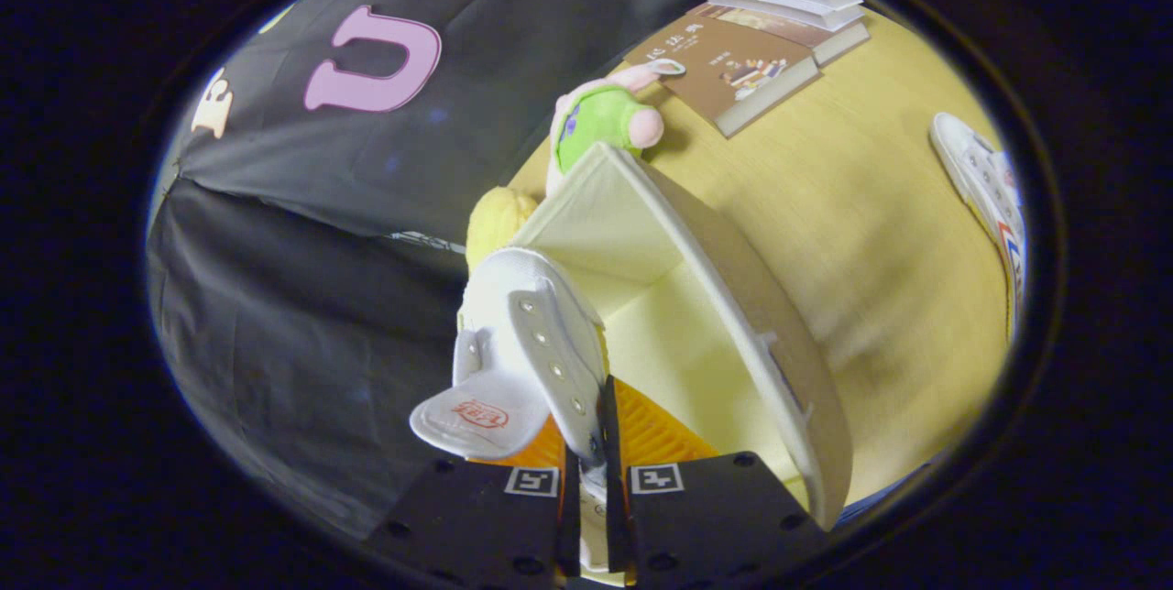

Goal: Open the storage box then place both shoes into the box .Put the left shoe in first, then the right shoe, with the right side of both shoes facing outward in a uniform manner.

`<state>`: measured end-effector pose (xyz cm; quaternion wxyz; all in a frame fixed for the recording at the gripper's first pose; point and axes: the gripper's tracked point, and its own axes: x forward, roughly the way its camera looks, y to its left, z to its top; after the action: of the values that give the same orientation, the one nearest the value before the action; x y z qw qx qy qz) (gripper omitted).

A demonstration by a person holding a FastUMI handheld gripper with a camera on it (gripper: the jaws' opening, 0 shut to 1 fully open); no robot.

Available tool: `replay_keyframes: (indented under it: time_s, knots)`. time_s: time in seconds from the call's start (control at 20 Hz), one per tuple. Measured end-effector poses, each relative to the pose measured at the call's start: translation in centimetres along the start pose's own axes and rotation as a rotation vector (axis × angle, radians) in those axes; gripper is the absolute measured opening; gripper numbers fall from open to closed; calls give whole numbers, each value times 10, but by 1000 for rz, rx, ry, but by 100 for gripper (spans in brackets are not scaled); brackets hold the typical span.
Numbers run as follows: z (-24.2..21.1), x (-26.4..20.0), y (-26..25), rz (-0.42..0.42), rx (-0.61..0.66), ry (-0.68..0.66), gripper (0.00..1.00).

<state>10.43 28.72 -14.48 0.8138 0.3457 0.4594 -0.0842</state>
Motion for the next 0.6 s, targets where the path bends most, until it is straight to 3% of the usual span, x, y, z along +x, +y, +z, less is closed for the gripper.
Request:
replay_keyframes:
  time_s: [0.25,0.45,0.55,0.6]
  knots:
    - [-26,19,-31,-137,-52,38,15]
    - [-27,21,-37,-156,-83,80,15]
    - [-35,15,-31,-103,-124,134,18]
    - [-37,12,-17,-31,-123,152,23]
